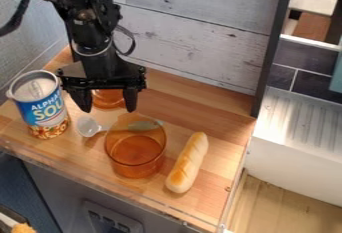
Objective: Move the bread to the top right side of the table
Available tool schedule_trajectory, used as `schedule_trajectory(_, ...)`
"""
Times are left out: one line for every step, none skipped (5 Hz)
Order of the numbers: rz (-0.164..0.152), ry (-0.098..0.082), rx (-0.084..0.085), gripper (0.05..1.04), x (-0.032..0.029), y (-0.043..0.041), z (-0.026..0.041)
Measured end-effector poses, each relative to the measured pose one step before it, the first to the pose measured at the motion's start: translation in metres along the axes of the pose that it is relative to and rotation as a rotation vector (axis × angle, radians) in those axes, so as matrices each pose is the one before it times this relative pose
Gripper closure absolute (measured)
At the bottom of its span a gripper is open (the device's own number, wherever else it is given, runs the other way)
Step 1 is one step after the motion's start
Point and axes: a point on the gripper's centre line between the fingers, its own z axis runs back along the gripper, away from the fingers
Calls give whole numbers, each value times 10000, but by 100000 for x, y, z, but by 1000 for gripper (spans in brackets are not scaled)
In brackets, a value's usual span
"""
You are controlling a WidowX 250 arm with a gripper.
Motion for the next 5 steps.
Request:
schedule_trajectory(-4, 246, 28, 83, -440, -38, -432)
schedule_trajectory(-828, 473, -184, 83, -1339, -2283, 168)
schedule_trajectory(-860, -237, -164, 83, -203, -1535, 931)
schedule_trajectory(-910, -367, -271, 83, -141, -2297, 767)
schedule_trajectory(-733, 91, 15, 83, -208, -2231, -688)
